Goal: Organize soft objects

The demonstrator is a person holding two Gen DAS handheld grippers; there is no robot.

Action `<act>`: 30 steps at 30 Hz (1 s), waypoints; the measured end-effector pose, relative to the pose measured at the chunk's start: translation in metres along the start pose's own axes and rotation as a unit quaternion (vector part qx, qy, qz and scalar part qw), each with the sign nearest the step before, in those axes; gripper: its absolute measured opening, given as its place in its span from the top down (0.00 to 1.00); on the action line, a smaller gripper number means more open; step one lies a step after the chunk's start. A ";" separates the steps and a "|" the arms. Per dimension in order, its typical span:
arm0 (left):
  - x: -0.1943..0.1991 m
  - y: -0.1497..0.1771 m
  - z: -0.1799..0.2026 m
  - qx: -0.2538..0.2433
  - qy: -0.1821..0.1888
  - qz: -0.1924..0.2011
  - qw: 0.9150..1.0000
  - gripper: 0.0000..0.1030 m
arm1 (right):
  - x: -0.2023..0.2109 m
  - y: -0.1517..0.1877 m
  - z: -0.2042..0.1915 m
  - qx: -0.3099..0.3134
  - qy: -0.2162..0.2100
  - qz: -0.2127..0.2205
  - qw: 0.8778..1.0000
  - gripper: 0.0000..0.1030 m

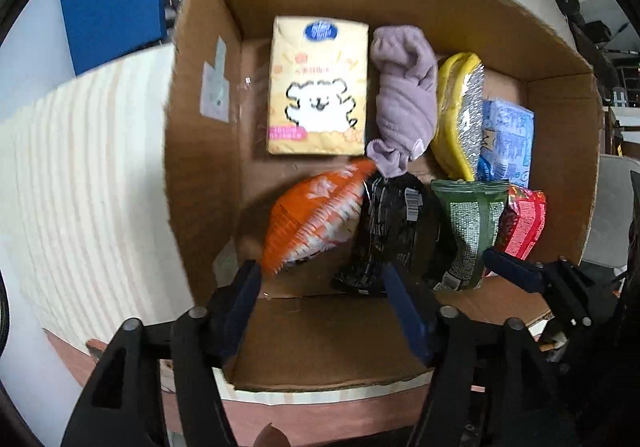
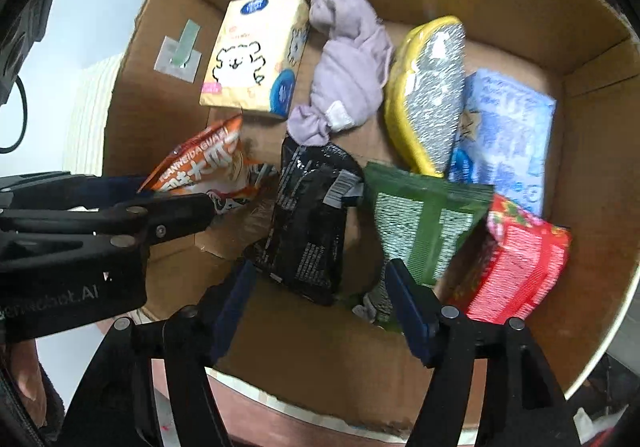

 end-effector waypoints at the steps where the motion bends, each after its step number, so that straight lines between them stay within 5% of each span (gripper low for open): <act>1: 0.005 0.000 0.000 -0.001 -0.002 0.007 1.000 0.39 | 0.004 0.002 0.001 0.001 0.005 0.001 1.000 0.31; 8: 0.033 0.011 0.002 0.007 0.013 0.048 0.999 0.37 | 0.042 0.029 0.020 0.000 0.034 0.023 0.999 0.30; 10: 0.039 0.019 0.002 0.013 0.018 0.063 0.998 0.24 | 0.051 0.036 0.028 -0.004 0.041 0.035 0.999 0.30; 14: 0.045 0.023 0.004 0.027 0.008 0.088 0.996 0.23 | 0.071 0.045 0.037 -0.020 0.054 0.059 0.997 0.23; 16: 0.047 0.030 0.002 0.035 -0.003 0.102 0.994 0.11 | 0.077 0.048 0.044 -0.029 0.059 0.069 0.995 0.23; 20: 0.053 0.036 0.000 0.055 -0.011 0.132 0.990 0.03 | 0.091 0.053 0.054 -0.041 0.073 0.091 0.992 0.14; 24: 0.063 0.041 -0.006 0.072 -0.028 0.166 0.983 0.01 | 0.107 0.058 0.057 -0.049 0.083 0.118 0.988 0.00; 30: 0.072 0.046 -0.011 0.082 -0.041 0.186 0.978 0.01 | 0.125 0.066 0.058 -0.054 0.101 0.147 0.982 0.00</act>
Point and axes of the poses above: each gripper's, at about its wrist camera, not at the fingertips, and x roughly against the way its jaws point, z to its right, y to its underside, the point moved 10 cm from there along -x, roughly the way its jaws point, and after that the axes turned 12 degrees about -y, right-handed, at the moved point
